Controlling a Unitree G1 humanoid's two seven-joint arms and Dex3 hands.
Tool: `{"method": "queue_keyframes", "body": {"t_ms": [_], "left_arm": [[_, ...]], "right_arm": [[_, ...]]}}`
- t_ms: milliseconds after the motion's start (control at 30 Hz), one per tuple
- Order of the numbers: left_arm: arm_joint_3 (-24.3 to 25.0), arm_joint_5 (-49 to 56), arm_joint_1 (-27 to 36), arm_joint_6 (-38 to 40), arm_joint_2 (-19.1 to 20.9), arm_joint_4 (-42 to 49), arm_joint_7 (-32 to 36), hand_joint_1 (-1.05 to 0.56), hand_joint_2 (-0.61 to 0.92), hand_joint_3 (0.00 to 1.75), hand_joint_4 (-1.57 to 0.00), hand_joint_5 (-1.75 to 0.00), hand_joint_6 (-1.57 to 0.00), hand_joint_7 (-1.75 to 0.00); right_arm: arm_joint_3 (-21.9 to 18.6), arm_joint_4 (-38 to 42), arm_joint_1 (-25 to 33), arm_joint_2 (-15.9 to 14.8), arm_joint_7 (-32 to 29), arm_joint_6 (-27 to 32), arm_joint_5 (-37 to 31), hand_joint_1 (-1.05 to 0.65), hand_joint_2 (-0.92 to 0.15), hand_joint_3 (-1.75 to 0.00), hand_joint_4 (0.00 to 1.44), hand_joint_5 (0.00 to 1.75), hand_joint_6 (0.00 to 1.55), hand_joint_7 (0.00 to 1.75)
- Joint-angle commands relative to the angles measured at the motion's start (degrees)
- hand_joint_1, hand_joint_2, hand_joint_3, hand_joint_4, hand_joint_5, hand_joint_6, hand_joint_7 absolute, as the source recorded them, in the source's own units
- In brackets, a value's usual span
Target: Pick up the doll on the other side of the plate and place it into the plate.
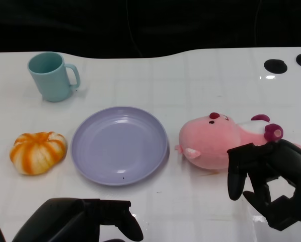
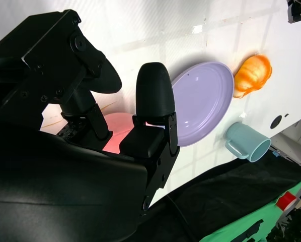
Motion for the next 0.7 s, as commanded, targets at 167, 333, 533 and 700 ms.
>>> {"method": "queue_keyframes", "body": {"t_ms": [167, 333, 533, 700], "left_arm": [[0.6, -0.1, 0.2, 0.1, 0.6, -0.2, -0.9, -0.21, 0.92, 0.41, -0.62, -1.65, -0.71, -0.91], [0.7, -0.1, 0.1, 0.0, 0.7, -0.2, -1.0, -0.22, 0.92, 0.41, -0.62, -1.63, -0.71, -0.91], [0.6, -0.1, 0.0, -0.2, 0.8, -0.2, -0.8, -0.21, 0.92, 0.41, -0.63, -1.63, -0.71, -0.91], [0.7, -0.2, 0.1, 0.1, 0.7, -0.3, -0.9, -0.22, 0.92, 0.41, -0.62, -1.63, -0.71, -0.91]], "right_arm": [[-0.1, -0.6, -0.6, -1.1, 0.3, 0.0, -0.2, -0.06, -0.36, -1.27, 0.93, 1.75, 0.85, 1.33], [-0.1, -0.6, -0.6, -1.2, 0.4, 0.0, -0.2, -0.08, -0.37, -1.26, 0.93, 1.75, 0.86, 1.32], [-0.1, -0.6, -0.6, -1.3, 0.5, -0.3, -0.3, -0.07, -0.38, -1.24, 0.91, 1.73, 0.85, 1.30], [-0.1, -0.7, -0.8, -1.4, 0.8, 0.2, -0.3, -0.06, -0.43, -1.18, 0.90, 1.71, 0.84, 1.29]]}}
